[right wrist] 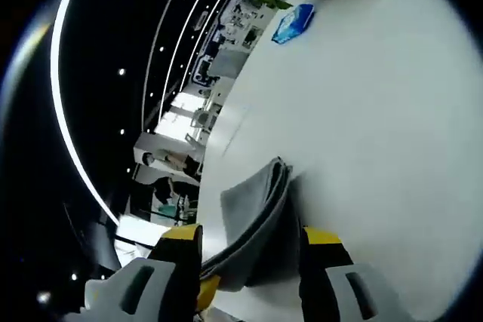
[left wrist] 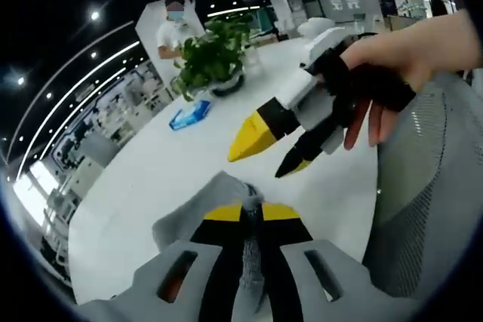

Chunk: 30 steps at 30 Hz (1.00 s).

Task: Open the folded towel by lifting each exposed corner and separating the folded layers until the towel lies flat within the target outline without major curled edges

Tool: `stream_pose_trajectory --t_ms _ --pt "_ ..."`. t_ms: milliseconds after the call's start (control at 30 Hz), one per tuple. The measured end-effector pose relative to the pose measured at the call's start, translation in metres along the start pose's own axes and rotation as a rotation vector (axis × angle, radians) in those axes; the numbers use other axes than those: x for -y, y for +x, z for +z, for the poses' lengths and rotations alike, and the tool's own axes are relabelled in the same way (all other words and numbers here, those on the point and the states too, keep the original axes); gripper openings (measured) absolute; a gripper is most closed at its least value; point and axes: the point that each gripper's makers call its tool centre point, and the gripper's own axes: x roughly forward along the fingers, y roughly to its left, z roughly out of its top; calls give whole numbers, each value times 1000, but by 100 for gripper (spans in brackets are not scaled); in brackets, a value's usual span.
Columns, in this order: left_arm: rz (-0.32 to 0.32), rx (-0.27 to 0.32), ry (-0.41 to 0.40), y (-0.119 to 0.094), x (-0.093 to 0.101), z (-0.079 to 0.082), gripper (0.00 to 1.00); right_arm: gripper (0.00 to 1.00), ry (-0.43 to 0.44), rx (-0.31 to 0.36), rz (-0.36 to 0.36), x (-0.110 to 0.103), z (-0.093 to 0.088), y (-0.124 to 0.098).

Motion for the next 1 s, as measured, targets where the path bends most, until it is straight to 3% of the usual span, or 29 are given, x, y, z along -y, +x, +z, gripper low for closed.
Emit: stream_pose_trajectory --t_ms 133,267,367,467,500,633,800,867,1000 --pt "1 4 0 0 1 0 5 39 27 -48 -18 5 -9 8" --pt "0 12 -1 -1 1 -1 5 35 109 -66 4 -1 -13 15" --pt "-9 17 10 -3 3 -2 5 30 98 -76 3 -4 -14 25" --pt "-11 19 7 -4 3 -5 5 18 98 -127 3 -2 -19 35" --pt "-10 19 4 -5 3 -6 5 15 65 -143 -26 3 -19 39" --pt "-7 19 -9 -7 2 -10 6 6 16 -150 -23 -5 -17 43" --pt "-31 37 -42 -8 5 -13 9 3 -230 -140 -85 -9 -15 44" --pt "-66 10 -112 -11 10 -18 10 3 -333 -142 -118 -10 -17 44" --pt "-45 55 -246 -25 -5 -14 14 2 -535 -129 -163 -14 -15 43"
